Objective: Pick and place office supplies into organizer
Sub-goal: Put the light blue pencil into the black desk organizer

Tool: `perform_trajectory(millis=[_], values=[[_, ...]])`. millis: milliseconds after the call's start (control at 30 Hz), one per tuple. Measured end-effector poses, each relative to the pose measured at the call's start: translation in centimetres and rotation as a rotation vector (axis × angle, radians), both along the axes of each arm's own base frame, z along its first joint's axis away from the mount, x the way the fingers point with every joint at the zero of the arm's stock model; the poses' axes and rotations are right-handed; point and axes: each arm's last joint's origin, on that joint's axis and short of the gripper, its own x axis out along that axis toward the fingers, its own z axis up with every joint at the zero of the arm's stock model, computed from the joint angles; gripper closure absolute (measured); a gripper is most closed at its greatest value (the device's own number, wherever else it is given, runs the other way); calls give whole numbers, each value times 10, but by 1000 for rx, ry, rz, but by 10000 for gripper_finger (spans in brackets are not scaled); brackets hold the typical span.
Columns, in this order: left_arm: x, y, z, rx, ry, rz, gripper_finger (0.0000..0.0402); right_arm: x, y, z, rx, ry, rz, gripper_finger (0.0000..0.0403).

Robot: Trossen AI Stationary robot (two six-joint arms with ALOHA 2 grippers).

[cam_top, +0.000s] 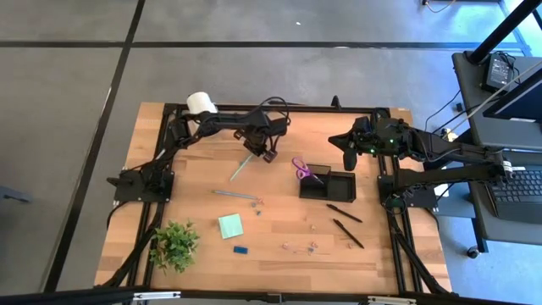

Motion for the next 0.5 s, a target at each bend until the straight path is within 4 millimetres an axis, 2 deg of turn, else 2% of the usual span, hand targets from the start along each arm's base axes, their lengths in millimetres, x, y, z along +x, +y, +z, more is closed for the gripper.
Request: perform_trajectory(millis=[167, 300, 500], values=[[2, -5, 5, 71, 13, -53, 378, 0, 0, 0, 0, 0, 0, 375], [3, -5, 19, 57, -26, -90, 390, 0, 0, 0, 0, 0, 0, 375], [6, -12, 34, -84, -138, -172, 386, 0, 0, 0, 2, -1, -1, 375]])
